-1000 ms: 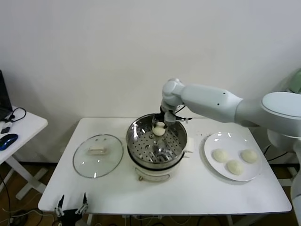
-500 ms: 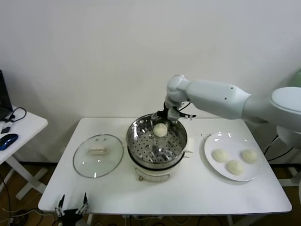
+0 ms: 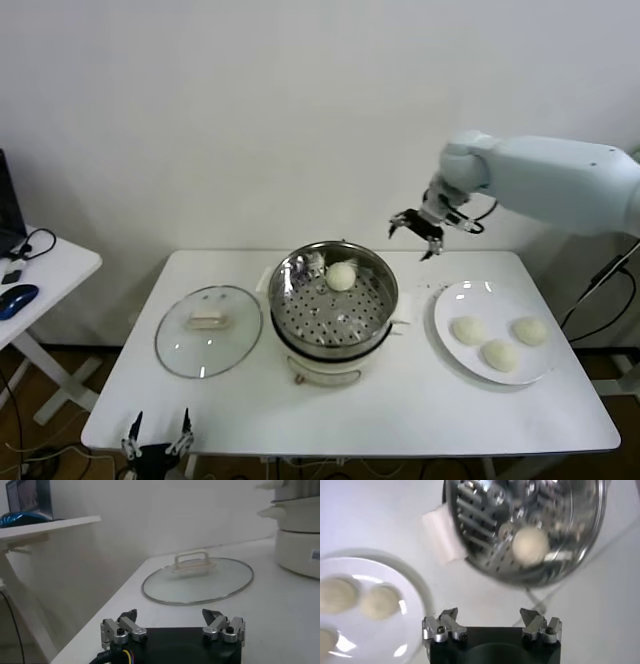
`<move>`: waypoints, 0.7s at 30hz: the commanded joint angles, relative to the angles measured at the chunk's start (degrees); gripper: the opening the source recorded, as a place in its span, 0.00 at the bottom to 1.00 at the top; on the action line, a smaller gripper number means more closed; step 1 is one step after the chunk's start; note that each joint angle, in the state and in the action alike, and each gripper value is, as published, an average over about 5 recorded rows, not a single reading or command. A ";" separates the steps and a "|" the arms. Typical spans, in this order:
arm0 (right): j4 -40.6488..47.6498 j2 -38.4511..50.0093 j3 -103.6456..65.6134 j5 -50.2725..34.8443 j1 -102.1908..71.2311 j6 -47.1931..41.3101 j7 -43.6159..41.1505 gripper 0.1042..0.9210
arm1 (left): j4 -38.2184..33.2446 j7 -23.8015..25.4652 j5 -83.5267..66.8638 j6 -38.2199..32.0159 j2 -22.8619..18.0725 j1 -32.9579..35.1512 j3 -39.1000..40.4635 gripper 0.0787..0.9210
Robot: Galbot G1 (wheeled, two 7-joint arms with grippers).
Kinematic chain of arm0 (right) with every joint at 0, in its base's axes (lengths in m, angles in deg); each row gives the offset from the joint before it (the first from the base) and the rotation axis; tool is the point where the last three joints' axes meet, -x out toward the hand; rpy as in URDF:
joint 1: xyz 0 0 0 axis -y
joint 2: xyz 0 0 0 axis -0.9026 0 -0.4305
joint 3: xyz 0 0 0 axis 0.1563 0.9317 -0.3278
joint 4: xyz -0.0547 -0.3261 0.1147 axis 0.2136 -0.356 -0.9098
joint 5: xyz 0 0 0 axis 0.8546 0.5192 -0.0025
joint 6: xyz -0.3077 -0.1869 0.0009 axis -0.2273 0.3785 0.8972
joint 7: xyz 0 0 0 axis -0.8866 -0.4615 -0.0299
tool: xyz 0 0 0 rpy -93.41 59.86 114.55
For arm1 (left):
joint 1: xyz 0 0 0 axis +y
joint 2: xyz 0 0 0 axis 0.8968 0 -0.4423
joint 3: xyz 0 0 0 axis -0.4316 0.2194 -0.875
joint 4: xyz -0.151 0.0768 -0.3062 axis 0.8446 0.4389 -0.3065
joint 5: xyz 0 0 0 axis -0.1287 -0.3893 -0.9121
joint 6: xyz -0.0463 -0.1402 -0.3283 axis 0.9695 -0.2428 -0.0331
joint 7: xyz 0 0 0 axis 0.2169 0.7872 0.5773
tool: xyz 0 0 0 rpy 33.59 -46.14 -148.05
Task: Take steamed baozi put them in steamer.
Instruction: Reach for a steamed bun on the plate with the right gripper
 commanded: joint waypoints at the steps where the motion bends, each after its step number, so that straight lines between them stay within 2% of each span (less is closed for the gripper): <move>1: -3.38 13.00 4.18 -7.10 0.44 -15.93 -0.04 0.88 | 0.05 -0.01 0.03 0.08 0.00 -0.22 0.04 0.88; 10: -5.90 19.85 -4.47 -5.96 -12.93 -24.14 1.50 0.88 | 1.24 -0.21 -0.03 0.09 0.26 -0.98 0.03 0.88; 21: 1.78 16.60 -19.92 -1.14 -29.21 -25.92 3.77 0.88 | 1.95 -0.37 0.28 0.01 0.36 -0.95 0.14 0.88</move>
